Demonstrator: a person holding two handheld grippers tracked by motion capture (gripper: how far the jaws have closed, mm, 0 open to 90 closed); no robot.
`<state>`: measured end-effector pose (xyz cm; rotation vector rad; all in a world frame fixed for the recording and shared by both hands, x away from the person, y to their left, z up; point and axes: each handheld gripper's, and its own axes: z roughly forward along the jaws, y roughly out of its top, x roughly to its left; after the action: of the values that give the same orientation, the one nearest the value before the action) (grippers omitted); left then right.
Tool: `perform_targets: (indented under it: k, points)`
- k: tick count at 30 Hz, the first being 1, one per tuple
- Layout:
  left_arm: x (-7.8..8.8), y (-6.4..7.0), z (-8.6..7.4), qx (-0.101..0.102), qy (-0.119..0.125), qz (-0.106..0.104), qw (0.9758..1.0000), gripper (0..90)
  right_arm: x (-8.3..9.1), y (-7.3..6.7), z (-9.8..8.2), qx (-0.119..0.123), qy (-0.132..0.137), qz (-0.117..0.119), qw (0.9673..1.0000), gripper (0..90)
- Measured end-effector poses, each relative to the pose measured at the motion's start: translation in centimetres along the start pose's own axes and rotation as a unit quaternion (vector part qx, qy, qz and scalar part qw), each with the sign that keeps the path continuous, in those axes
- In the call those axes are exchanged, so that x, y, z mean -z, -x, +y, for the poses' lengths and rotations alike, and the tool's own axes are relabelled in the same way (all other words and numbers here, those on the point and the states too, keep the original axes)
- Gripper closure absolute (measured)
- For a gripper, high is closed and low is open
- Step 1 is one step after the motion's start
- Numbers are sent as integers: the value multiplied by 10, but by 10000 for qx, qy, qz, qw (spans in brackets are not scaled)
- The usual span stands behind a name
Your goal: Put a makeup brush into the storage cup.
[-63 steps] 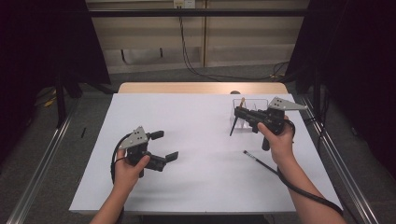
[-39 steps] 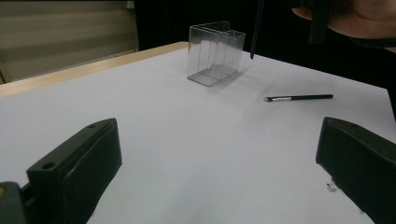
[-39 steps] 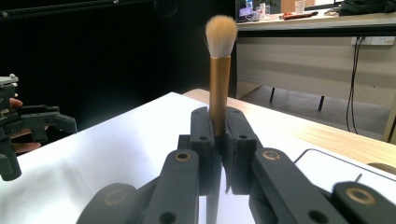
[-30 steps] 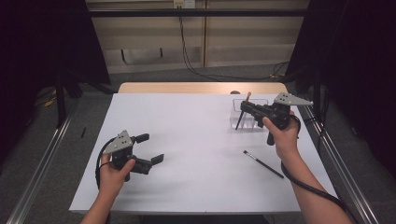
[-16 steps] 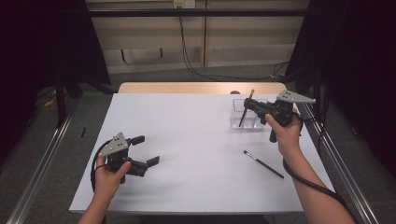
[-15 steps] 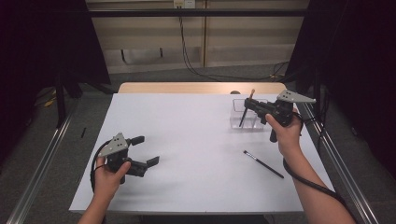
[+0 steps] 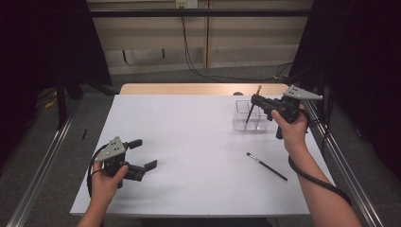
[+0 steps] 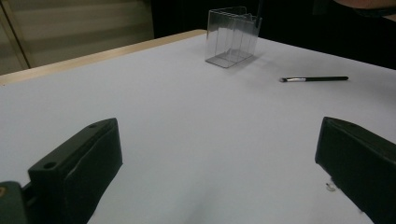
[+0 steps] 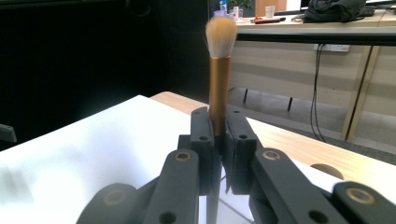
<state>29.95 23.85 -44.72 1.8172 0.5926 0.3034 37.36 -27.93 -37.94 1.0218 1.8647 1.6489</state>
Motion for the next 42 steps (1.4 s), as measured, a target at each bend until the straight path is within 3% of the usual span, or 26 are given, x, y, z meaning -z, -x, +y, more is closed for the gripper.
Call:
perform_targets:
  k: [25,33,42]
  points:
    - [6,0,-4,7,29,0,10000,5,-5,22,12,144,-46,-411,9990,836]
    - [6,-1,-5,34,63,8,10000,5,-1,27,19,51,50,-498,9987,837]
    - [7,-1,-5,39,57,4,10000,6,6,31,29,142,121,-584,9981,837]
